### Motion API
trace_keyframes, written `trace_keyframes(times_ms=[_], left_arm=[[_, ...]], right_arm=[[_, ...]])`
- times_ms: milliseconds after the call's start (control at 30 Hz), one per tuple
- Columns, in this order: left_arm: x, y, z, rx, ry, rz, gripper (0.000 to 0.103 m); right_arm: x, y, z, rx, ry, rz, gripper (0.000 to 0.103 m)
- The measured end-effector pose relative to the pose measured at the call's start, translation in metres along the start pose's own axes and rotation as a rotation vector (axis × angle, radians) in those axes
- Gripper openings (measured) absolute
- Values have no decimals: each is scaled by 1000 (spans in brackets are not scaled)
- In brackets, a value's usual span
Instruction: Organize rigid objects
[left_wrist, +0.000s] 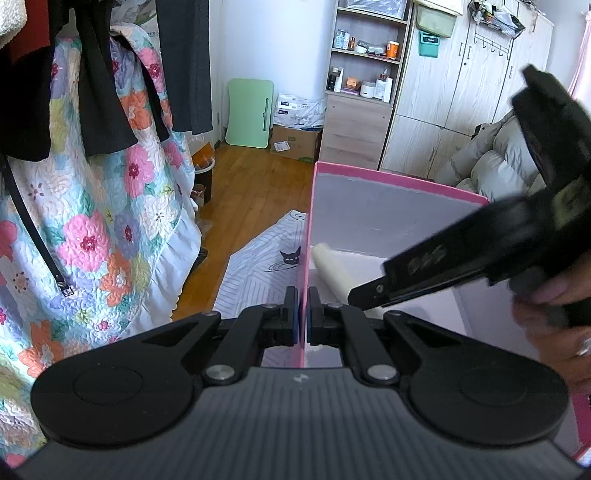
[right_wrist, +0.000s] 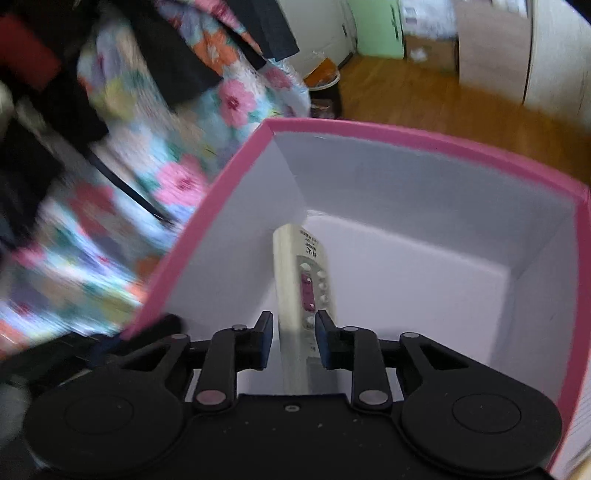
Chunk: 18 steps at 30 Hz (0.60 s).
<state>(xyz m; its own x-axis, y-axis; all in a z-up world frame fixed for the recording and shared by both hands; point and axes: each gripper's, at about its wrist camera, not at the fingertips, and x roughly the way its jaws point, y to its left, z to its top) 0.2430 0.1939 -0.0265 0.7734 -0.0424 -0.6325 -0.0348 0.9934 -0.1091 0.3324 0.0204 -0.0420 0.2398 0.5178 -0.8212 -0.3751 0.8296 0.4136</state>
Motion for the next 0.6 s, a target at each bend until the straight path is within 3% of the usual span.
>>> trace_keyframes(times_ms=[133, 400, 600], left_arm=[[0, -1, 0, 2, -3, 3, 3], [0, -2, 0, 18, -10, 16, 3], [0, -4, -1, 34, -17, 22, 3]], right_arm=[[-5, -17, -6, 117, 33, 137, 30], [-91, -23, -36, 25, -115, 136, 30], [-166, -66, -73, 59, -220, 61, 31]])
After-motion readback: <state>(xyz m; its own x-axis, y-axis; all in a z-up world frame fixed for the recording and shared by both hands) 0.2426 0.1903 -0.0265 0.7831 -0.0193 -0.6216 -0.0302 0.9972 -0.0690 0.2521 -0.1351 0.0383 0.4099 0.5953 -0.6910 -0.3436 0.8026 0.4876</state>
